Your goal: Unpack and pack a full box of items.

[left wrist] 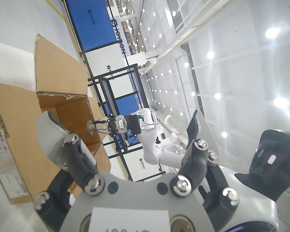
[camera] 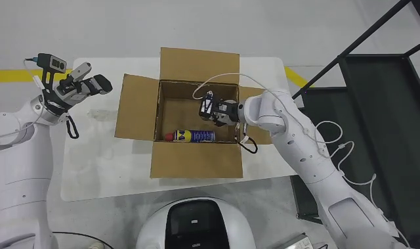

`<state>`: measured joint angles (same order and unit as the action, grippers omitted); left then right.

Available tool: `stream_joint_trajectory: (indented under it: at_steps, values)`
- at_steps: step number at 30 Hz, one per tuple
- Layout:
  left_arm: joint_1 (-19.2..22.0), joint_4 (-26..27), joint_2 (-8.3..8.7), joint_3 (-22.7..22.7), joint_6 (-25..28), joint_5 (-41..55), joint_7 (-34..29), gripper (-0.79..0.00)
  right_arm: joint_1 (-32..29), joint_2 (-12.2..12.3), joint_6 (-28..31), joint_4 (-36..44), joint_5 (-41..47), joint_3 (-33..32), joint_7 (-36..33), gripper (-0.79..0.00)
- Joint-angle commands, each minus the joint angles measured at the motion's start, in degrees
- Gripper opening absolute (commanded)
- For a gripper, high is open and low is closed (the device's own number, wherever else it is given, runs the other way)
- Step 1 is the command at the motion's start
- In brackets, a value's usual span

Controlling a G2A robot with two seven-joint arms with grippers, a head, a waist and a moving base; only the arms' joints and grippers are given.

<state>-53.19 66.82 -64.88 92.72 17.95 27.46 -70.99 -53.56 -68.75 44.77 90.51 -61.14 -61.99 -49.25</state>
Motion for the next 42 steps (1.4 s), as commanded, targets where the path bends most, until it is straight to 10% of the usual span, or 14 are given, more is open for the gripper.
stream_joint_trajectory:
  at_steps: [1,22,42]
  values:
    - [0.0,0.0,0.0,0.0,0.0,0.0,0.0,0.0,-0.4,0.3,0.1,1.8,-0.1,-1.0,0.8,-0.785]
    - [0.0,0.0,0.0,0.0,0.0,0.0,0.0,0.0,-26.9,7.3,-0.4,10.4,10.0,-40.5,-2.7,-0.785]
    - [0.0,0.0,0.0,0.0,0.0,0.0,0.0,0.0,-18.6,7.4,-11.0,-20.0,-0.2,-31.9,8.4,-0.785]
